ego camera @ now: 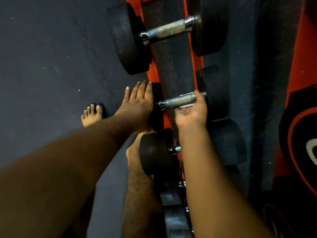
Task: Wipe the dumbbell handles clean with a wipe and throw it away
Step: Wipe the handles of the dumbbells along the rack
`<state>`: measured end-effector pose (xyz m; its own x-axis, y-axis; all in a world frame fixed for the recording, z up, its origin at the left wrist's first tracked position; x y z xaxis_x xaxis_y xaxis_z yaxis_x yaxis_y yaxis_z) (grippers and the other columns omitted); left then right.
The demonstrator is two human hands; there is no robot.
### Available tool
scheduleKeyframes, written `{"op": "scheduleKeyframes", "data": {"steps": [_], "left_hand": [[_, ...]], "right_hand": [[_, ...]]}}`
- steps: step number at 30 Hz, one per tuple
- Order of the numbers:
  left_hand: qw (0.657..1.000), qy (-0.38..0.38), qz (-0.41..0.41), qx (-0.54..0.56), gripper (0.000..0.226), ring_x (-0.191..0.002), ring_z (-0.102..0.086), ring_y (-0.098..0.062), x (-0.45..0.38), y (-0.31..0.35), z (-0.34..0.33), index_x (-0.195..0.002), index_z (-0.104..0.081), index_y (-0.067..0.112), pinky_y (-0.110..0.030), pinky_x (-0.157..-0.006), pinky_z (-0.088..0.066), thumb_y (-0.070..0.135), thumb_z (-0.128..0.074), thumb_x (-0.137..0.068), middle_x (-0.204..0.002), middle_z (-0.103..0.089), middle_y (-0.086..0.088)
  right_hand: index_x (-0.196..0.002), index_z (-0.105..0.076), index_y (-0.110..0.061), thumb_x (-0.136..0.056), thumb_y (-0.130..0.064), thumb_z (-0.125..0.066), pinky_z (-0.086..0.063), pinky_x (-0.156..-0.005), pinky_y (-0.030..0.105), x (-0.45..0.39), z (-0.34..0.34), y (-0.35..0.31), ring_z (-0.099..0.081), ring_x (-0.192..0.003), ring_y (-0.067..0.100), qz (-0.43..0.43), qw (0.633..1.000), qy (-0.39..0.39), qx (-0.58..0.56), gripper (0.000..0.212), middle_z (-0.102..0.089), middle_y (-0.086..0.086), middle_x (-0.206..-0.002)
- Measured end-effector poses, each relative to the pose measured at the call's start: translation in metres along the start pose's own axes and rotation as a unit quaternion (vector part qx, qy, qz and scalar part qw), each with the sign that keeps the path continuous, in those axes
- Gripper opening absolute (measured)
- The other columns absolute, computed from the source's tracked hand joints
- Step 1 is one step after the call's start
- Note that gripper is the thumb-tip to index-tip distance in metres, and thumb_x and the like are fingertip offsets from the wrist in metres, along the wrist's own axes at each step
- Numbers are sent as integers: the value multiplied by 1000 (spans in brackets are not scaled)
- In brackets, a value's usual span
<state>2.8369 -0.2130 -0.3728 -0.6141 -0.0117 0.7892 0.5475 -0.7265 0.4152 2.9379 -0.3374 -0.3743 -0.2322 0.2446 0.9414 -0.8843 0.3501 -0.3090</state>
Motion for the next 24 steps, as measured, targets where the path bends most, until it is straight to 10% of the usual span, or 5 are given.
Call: {"op": "scheduleKeyframes", "data": {"steps": [4,9,14,22,24], "left_hand": [[1000,-1,-2,0,151,-156,12,-34,0,0,-1,-158,15,4,-55,-125,5,59,-89,-63,-168,9,-19],[1000,1,-5,6,152,-156,13,-34,-2,1,1,-158,16,5,-55,-125,6,59,-90,-63,-168,10,-18],[1000,-3,-1,6,151,-156,13,-33,0,2,1,-158,15,5,-54,-125,7,62,-88,-64,-168,11,-17],[1000,-4,1,12,150,-156,14,-32,-1,1,0,-158,16,5,-56,-126,4,57,-90,-64,-169,11,-17],[1000,0,2,11,150,-156,14,-32,-1,1,0,-158,16,5,-55,-126,4,59,-89,-65,-169,11,-17]], "right_hand": [[-121,-63,-10,-93,-26,-67,-53,-92,39,1,7,22,-65,-108,30,-7,999,-8,47,32,-67,16,-119],[-89,-63,-14,-99,-31,-58,-52,-70,33,-5,4,2,-65,-80,19,22,998,-6,52,21,-67,5,-85],[-107,-69,-15,-95,-35,-67,-56,-67,27,-2,20,35,-71,-86,13,18,973,-48,226,23,-75,1,-96],[-106,-73,-17,-99,-9,-56,-54,-101,43,15,43,70,-71,-101,17,147,940,13,308,19,-76,4,-103],[-116,-73,-17,-99,-10,-56,-54,-99,33,33,39,60,-69,-104,10,262,871,-19,415,26,-75,2,-111]]}}
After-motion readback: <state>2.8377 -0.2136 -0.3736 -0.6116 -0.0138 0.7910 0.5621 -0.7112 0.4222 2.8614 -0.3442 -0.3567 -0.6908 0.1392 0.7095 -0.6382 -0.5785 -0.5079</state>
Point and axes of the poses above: each hand's wrist, its own x-axis away from the middle knuckle, its own z-axis out of the back of the hand, y = z × x, the point moved 2 cm from there along -x, towards the middle knuckle
